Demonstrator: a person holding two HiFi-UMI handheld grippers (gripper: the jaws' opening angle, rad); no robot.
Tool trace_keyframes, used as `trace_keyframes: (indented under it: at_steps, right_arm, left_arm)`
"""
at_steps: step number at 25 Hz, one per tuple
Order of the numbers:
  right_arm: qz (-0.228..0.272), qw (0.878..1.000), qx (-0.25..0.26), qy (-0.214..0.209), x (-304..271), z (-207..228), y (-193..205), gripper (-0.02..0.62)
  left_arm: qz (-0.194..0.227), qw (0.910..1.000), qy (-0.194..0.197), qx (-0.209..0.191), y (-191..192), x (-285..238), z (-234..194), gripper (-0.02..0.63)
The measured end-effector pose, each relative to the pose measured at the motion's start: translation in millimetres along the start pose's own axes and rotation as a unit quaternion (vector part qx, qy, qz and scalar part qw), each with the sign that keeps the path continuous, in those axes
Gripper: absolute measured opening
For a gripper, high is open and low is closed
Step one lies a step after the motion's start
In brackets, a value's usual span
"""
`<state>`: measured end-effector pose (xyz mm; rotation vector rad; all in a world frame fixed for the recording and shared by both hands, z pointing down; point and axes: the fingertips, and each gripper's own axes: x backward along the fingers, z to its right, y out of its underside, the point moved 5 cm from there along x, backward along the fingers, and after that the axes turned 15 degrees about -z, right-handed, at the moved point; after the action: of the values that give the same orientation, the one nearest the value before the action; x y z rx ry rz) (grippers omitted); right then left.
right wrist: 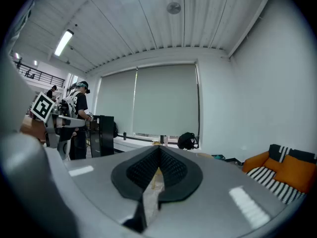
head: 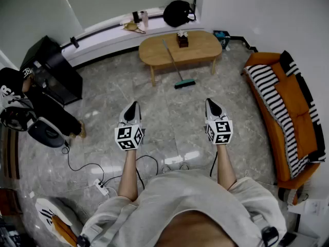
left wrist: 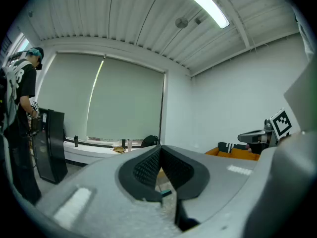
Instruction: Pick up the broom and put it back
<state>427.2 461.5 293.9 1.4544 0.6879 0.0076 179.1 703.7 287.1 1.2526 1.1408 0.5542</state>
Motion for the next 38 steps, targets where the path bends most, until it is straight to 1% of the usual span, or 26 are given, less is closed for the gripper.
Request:
trace_keyframes:
  at_steps: [11, 19, 26, 30, 38]
  right_arm:
    - [0.005, 1.0, 0.006, -0.006, 0.0, 10.2, -3.3, 0.0]
    - [0.001, 1.0, 0.018, -0.006, -4.6, 35.0, 3.6, 0.0]
    - [0.001, 1.0, 0.025, -0.019, -10.4, 60.4, 9.1, 0.0]
    - [-0.002, 0.999, 0.028, -0.028, -17.8, 64.6, 12.4, 0.0]
    - [-0.005, 0.999, 0.024, -0.029, -47.8, 76.9, 11.5, 0.0]
  left_arm:
    - [-0.003, 1.0, -0.001, 0.001, -2.0, -6.3, 12.0, 0.0]
    - [-0.007, 1.0, -0.002, 0.003, -1.2, -25.2, 38.6, 0.0]
    - [-0.012, 0.9998, -0.012, 0.007, 4.6, -38.2, 63.0, 0.001]
    - [-0.019, 0.9996, -0.017, 0.012, 11.9, -44.0, 68.0, 0.0]
    - [-0.017, 0.9998, -0.01, 0.007, 3.0, -79.6, 63.7, 0.001]
